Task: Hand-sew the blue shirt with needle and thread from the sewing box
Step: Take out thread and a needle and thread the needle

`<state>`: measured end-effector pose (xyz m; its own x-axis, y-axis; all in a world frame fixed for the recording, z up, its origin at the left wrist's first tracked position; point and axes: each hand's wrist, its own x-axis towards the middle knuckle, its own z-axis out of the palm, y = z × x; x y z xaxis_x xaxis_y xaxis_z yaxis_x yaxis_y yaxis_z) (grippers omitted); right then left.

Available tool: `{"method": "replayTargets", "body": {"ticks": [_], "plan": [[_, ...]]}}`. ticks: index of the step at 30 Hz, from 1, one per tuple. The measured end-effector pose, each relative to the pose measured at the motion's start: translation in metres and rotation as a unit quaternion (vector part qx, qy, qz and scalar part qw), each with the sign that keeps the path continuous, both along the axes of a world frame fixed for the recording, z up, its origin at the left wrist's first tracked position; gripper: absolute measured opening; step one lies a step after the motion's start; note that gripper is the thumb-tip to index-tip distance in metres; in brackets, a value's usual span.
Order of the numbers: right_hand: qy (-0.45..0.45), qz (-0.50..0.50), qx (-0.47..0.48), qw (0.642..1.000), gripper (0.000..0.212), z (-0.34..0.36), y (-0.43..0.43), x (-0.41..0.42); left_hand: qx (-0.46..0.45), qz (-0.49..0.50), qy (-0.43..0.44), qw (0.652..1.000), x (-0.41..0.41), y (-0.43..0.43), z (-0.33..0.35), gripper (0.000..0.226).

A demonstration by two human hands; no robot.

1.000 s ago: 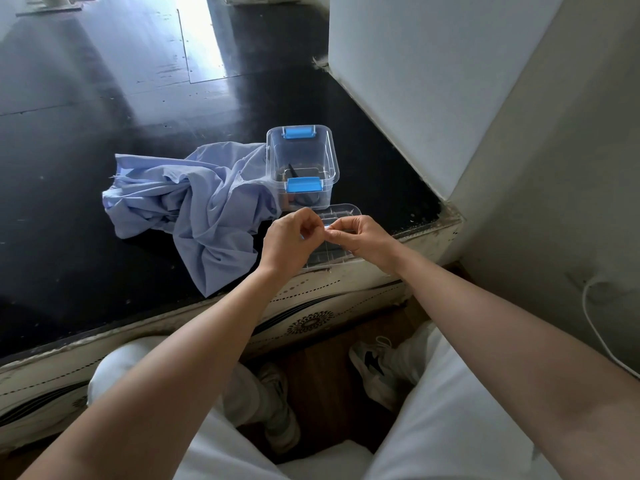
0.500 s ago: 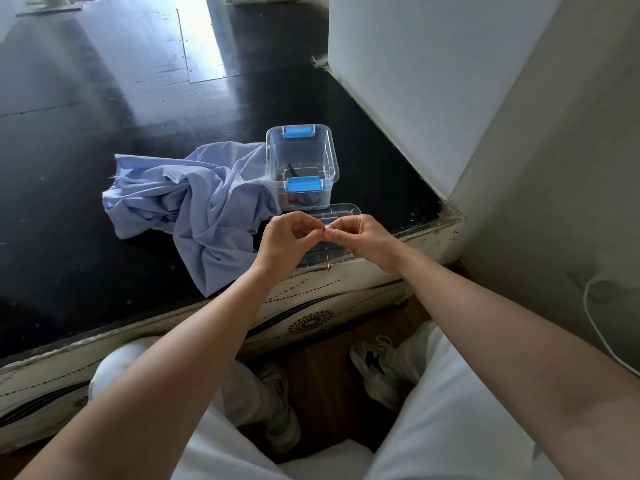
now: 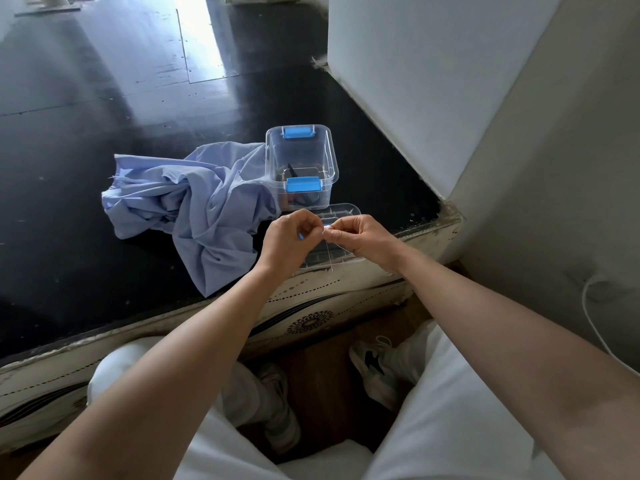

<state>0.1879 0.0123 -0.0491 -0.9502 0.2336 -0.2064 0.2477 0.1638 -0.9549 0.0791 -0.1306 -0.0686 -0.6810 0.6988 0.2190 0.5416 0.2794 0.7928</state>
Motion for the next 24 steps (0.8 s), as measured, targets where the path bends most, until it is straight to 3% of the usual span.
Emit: {"method": "replayTargets", "body": {"ticks": [8, 16, 24], "plan": [[0.009, -0.005, -0.007, 1.0, 0.023, -0.0022, 0.0029, 0.0017, 0.041, 0.005, -0.093, 0.995, -0.0017, -0.0028, -0.0001, 0.01], [0.015, 0.001, -0.011, 1.0, 0.025, -0.0045, 0.0044, 0.0011, 0.033, -0.032, -0.026, 0.999, 0.0001, -0.0051, 0.0013, 0.013], [0.022, -0.004, -0.014, 1.0, 0.02, -0.0085, 0.0085, 0.0004, 0.019, -0.03, -0.03, 0.999, -0.001, -0.0041, -0.0013, 0.014]]}}
